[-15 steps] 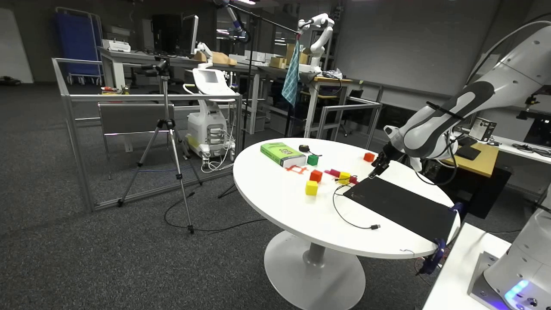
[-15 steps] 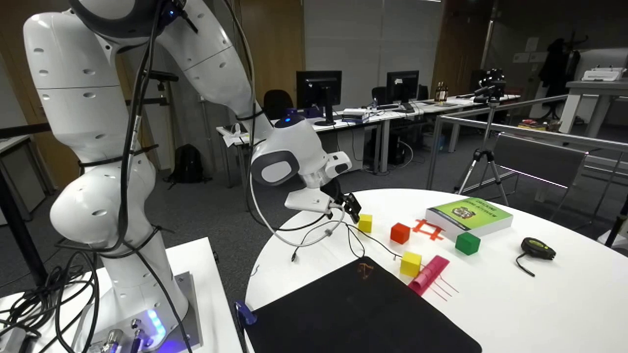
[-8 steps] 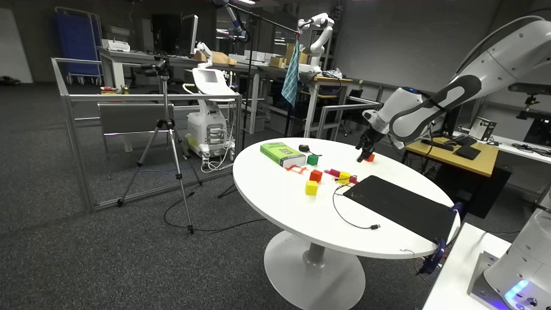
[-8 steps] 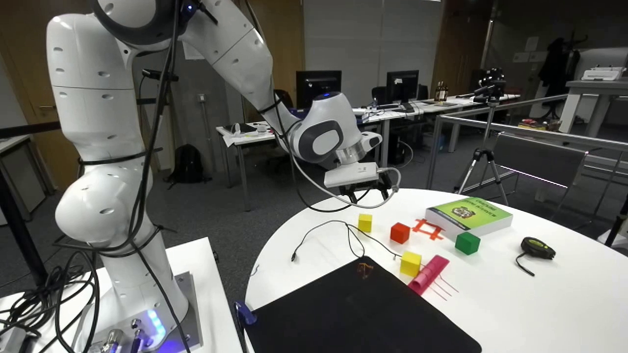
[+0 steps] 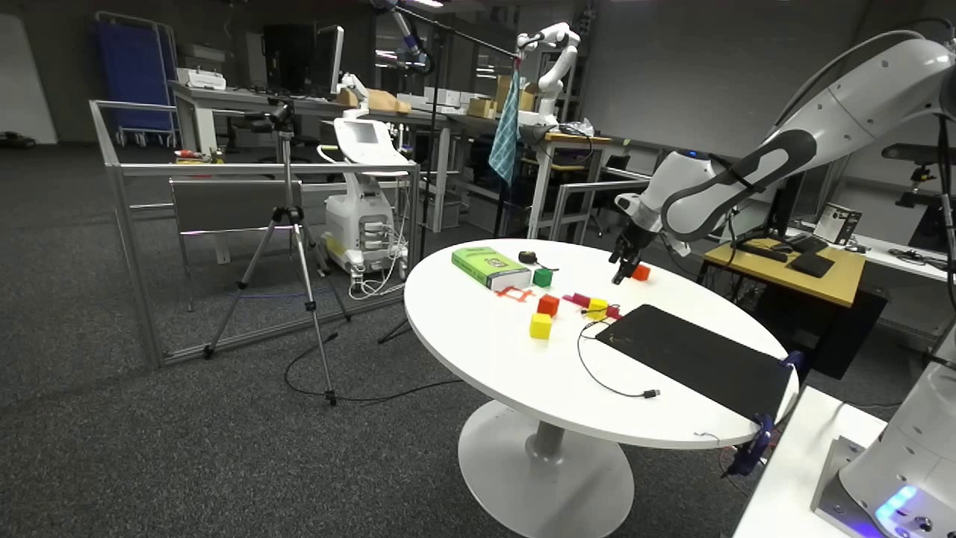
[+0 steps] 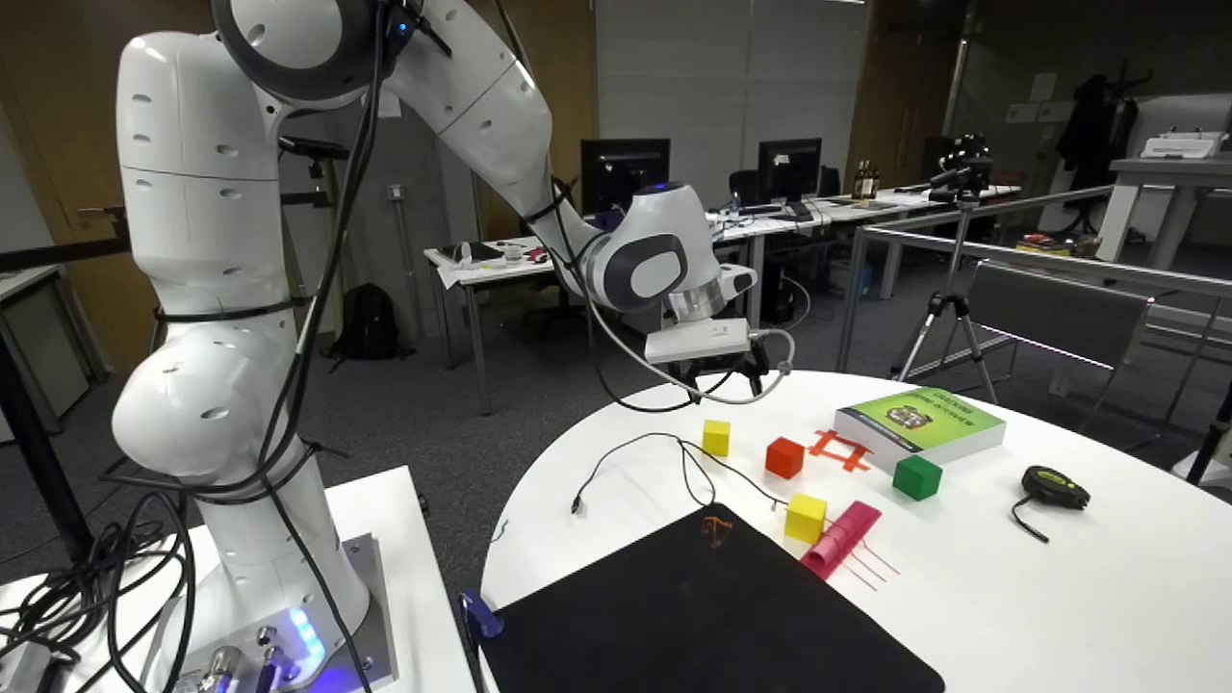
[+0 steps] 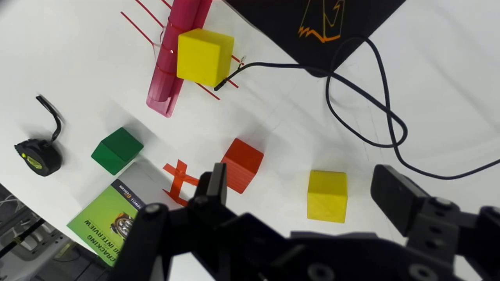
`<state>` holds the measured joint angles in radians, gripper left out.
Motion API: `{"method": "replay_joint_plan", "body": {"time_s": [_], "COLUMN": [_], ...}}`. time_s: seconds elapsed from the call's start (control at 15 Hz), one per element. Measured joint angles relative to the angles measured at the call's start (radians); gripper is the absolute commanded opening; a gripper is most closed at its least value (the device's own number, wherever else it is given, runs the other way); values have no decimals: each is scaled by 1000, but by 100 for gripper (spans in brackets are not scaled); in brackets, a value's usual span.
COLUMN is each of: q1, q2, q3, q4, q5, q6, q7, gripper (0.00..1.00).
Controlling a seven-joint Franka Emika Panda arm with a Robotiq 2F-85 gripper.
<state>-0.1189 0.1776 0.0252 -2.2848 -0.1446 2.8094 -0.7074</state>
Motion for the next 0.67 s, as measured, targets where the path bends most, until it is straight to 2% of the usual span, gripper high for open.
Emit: {"method": "replay_joint_plan", "body": {"time_s": [0.2, 0.67], "q1": [-5, -52], "q2": [0, 8], "q3": [0, 4], "q4": [-23, -67], "q5": [1, 13], "q6": [1, 9], "q7": [-90, -481], "gripper": [100, 100]}}
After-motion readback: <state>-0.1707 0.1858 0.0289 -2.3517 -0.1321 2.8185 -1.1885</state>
